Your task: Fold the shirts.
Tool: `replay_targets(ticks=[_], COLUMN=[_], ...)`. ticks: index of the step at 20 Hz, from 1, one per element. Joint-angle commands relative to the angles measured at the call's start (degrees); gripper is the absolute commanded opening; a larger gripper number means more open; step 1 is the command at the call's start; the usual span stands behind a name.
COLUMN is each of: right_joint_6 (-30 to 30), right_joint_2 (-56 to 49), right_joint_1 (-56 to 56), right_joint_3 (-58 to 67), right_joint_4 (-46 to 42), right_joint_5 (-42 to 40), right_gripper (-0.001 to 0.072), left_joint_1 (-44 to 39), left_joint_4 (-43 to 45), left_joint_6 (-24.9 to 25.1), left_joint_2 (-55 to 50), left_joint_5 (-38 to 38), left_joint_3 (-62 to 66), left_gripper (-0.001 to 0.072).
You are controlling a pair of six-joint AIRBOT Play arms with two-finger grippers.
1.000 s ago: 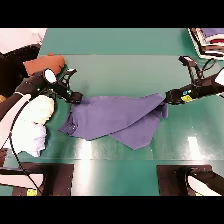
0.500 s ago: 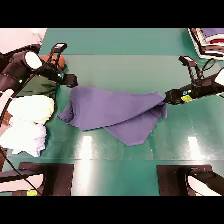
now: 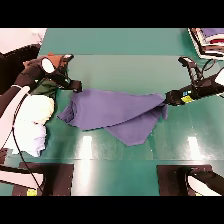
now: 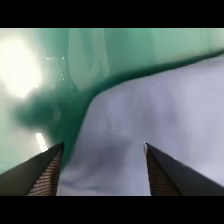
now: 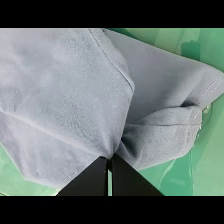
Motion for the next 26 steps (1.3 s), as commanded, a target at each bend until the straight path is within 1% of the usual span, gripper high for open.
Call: replay_targets(ticks=[1, 2, 3, 4, 7, 9, 12, 14, 16, 19, 20, 22, 24, 26], right_joint_6=[0.0, 0.1, 0.1, 0.1, 0.0, 0.0, -0.4, -2.1, -2.1, -2.1, -2.1, -2.1, -2.0, -1.9], right_joint_2=[0.0, 0.0, 0.0, 0.0, 0.0, 0.0, 0.0, 0.0, 0.0, 0.4, 1.6, 5.8, 10.2, 11.8], right_joint_1=[0.0, 0.0, 0.0, 0.0, -1.4, -3.1, -5.7, -6.1, -6.1, -6.1, -6.1, -6.1, -6.1, -6.1], right_joint_3=[0.0, 0.0, 0.0, 0.0, 2.2, 8.5, 22.4, 33.0, 43.2, 55.8, 57.1, 54.9, 50.5, 49.9], right_joint_4=[0.0, 0.0, 0.0, 0.0, -0.2, -0.2, -0.2, -0.2, -0.2, -0.2, -0.6, -2.4, -5.3, -8.1], right_joint_5=[0.1, 0.0, -0.2, -0.7, -0.3, 1.6, 5.1, 8.2, 11.3, 13.2, 12.4, 8.4, 3.5, 1.7], right_gripper=[0.0012, 0.0012, 0.0012, 0.0012, 0.0012, 0.0012, 0.0012, 0.0012, 0.0012, 0.0012, 0.0011, 0.0011, 0.001, 0.001], left_joint_1=[0.1, 0.1, 0.1, 0.1, 0.1, 0.1, 0.1, 0.1, 0.1, 0.1, 0.1, 0.1, 0.1, 0.1], left_joint_4=[0.1, 0.1, 0.1, 0.1, 0.1, 0.5, 2.4, 2.9, 2.9, 2.9, 2.9, 2.9, 2.9, 2.9], left_joint_6=[-0.3, -0.3, -0.3, -0.3, -0.3, -0.3, -0.2, 0.3, 1.7, 1.6, 1.6, 1.0, 0.5, 0.1], left_joint_2=[-2.6, -2.6, -2.4, -2.4, 0.2, 6.0, 17.6, 25.2, 32.7, 42.0, 44.3, 47.5, 48.0, 47.7], left_joint_5=[0.5, -0.1, -0.6, -1.5, -4.8, -4.5, -4.4, -4.4, -4.3, -3.7, -3.3, -1.6, -0.7, -0.9], left_joint_3=[0.2, 0.6, 1.0, 2.1, 8.3, 13.6, 22.9, 28.3, 31.6, 33.9, 34.5, 36.3, 39.1, 39.6], left_gripper=[0.0582, 0.0414, 0.0194, 0.0032, 0.0028, 0.0029, 0.0029, 0.0029, 0.003, 0.0029, 0.0029, 0.0028, 0.0028, 0.0028])
